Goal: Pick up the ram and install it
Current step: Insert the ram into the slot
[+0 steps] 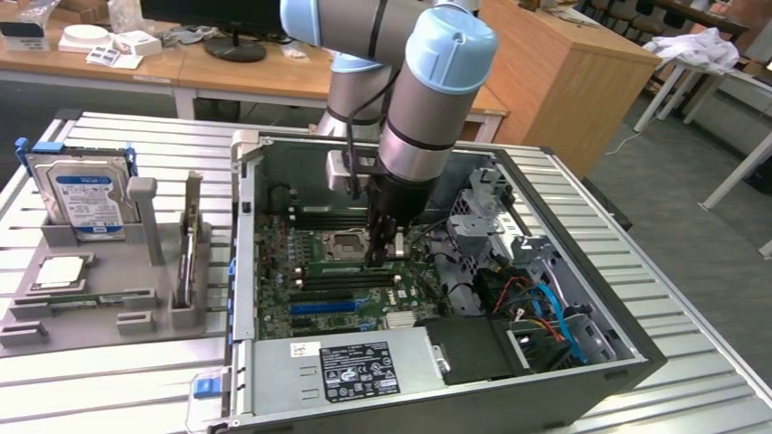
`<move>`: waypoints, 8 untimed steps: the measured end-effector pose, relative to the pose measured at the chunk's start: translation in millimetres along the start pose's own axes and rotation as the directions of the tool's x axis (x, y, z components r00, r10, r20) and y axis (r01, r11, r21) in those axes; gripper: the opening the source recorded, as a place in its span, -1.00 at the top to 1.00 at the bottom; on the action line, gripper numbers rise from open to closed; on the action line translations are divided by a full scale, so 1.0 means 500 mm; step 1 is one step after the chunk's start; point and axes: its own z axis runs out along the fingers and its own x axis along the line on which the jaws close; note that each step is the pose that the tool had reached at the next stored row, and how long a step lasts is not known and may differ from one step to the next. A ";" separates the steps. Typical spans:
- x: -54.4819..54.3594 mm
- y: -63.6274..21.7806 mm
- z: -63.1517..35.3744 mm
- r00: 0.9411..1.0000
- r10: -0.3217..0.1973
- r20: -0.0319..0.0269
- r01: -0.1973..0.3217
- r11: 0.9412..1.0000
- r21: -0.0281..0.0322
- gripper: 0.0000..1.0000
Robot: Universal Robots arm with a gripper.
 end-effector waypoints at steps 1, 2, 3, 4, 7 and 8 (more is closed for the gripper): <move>0.000 0.000 0.002 1.000 0.000 0.000 0.000 1.000 0.000 0.76; 0.000 0.000 0.004 1.000 0.000 0.000 0.000 1.000 0.000 0.76; 0.000 0.000 0.005 1.000 0.000 0.000 0.000 1.000 0.000 0.76; 0.000 0.000 0.007 1.000 0.000 0.000 0.000 1.000 0.000 0.76; 0.001 0.000 0.012 1.000 0.000 0.000 0.000 1.000 0.000 0.76; 0.001 0.000 0.014 1.000 0.000 0.000 0.000 1.000 0.000 0.76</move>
